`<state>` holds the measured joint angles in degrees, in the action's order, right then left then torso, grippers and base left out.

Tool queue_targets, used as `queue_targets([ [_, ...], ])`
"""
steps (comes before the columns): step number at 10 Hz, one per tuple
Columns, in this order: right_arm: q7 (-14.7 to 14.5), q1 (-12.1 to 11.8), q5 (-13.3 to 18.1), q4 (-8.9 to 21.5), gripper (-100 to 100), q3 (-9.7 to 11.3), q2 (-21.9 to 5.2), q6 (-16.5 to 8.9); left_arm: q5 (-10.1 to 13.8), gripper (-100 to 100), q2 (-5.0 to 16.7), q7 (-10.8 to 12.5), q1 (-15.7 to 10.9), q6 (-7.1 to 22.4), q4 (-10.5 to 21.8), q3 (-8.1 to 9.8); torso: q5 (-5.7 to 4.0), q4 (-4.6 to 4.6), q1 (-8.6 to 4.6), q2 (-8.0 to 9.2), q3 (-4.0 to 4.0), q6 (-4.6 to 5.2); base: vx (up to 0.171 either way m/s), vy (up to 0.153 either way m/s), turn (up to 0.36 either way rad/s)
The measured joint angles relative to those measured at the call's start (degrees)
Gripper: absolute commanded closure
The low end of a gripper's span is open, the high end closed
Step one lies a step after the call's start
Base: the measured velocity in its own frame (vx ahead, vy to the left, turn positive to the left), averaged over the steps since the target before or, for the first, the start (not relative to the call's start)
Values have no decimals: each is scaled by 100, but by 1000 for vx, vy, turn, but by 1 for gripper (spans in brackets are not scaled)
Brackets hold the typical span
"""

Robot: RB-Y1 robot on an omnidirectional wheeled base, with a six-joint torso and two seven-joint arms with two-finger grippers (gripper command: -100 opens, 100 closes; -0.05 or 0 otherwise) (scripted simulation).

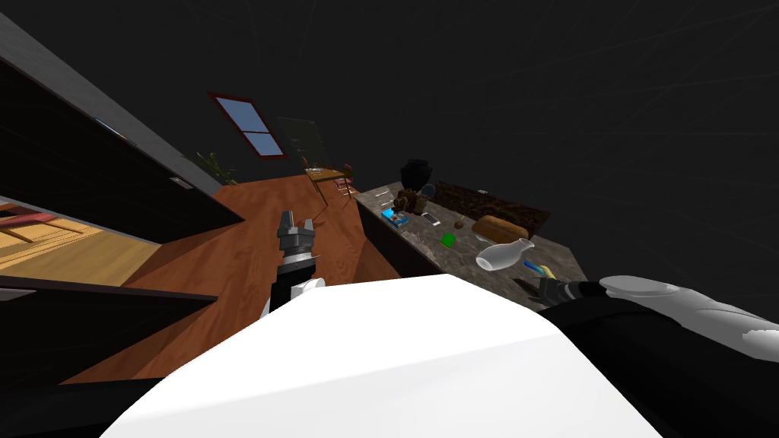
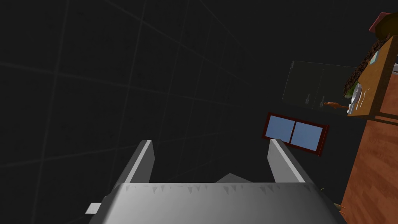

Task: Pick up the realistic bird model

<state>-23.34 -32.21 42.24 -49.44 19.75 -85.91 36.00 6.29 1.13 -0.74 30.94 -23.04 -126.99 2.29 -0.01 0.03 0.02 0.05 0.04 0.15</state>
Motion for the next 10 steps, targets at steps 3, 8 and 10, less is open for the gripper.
queue_targets([
  [3, -186, 445, -128, 458, -100, 410, 144, 164, 0, 0, 0, 0, 0, 0, 0, 0, 1, 0, 1, 2, 1, 0, -14, 9, 15],
  [8, -445, 1338, -243, 1310, -100, 1080, 396, 462, 0, 0, 0, 0, 0, 0, 0, 0, -4, 0, -4, -1, -1, -4, -16, 10, 27],
  [10, -586, 1647, -349, 1612, -100, 1351, 479, 575, 0, 0, 0, 0, 0, 0, 0, 0, -17, -1, -9, -2, -1, -3, -14, 8, 14],
])
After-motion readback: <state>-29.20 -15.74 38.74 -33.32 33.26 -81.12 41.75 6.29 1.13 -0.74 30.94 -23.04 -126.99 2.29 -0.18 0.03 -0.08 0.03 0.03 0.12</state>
